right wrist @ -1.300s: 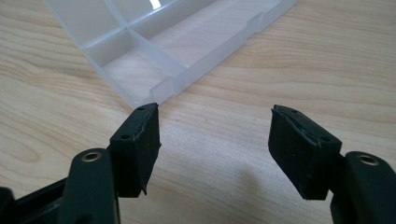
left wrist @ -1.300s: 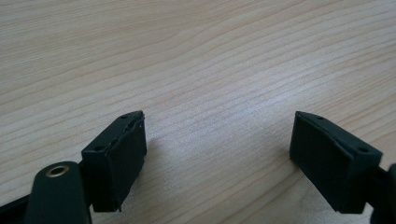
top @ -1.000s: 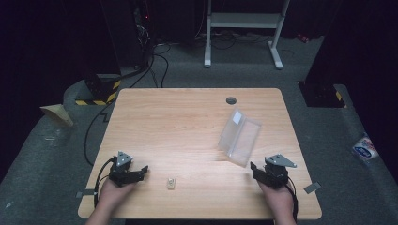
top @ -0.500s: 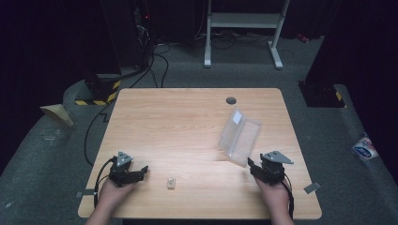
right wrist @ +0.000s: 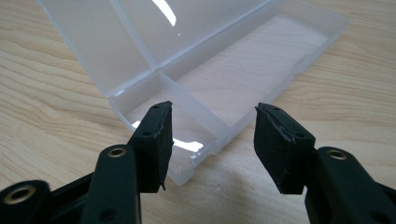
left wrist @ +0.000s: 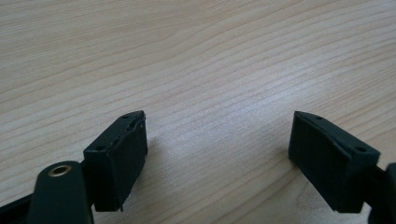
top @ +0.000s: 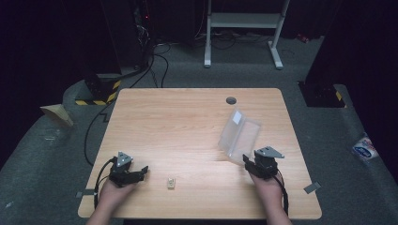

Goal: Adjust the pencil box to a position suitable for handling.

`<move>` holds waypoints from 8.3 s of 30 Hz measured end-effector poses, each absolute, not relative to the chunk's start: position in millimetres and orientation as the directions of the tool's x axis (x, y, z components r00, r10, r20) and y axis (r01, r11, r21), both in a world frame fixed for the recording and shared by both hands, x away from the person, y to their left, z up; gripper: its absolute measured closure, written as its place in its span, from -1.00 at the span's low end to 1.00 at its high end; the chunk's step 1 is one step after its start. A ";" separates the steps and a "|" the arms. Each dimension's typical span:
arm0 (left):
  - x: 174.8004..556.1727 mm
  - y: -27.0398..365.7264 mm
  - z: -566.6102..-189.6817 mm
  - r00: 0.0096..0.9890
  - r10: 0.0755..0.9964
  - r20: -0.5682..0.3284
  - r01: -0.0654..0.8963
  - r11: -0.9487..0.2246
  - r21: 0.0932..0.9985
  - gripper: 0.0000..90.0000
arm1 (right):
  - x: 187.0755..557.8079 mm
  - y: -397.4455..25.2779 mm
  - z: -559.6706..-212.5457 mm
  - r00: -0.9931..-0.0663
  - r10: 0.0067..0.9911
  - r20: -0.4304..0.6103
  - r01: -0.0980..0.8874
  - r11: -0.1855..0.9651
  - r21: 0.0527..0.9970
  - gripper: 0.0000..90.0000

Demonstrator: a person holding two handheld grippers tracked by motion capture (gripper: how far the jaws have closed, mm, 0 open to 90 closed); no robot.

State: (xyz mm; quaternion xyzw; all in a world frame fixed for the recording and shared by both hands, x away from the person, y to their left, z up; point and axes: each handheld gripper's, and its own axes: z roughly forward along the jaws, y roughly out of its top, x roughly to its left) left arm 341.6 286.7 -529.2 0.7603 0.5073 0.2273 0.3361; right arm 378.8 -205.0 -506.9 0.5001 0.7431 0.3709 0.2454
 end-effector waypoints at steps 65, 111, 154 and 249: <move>333.0 287.2 -529.4 0.381 0.924 0.009 0.615 -0.261 0.744 -0.54 | 393.7 -174.8 -513.6 -0.442 0.897 -0.003 0.567 0.281 0.774 0.54; 332.7 287.2 -529.1 0.387 0.922 0.010 0.615 -0.266 0.742 -0.54 | 399.8 -258.6 -513.0 -0.202 0.978 0.057 0.638 0.087 0.765 0.59; 330.5 287.0 -529.4 0.382 0.924 0.006 0.615 -0.259 0.745 -0.52 | 398.1 -187.2 -515.4 -0.394 0.919 0.010 0.598 0.248 0.762 0.73; 320.3 265.4 -519.1 0.444 0.896 0.021 0.584 -0.307 0.752 -0.34 | 366.9 -269.1 -523.1 -0.246 0.969 -0.011 0.669 0.178 0.722 -0.43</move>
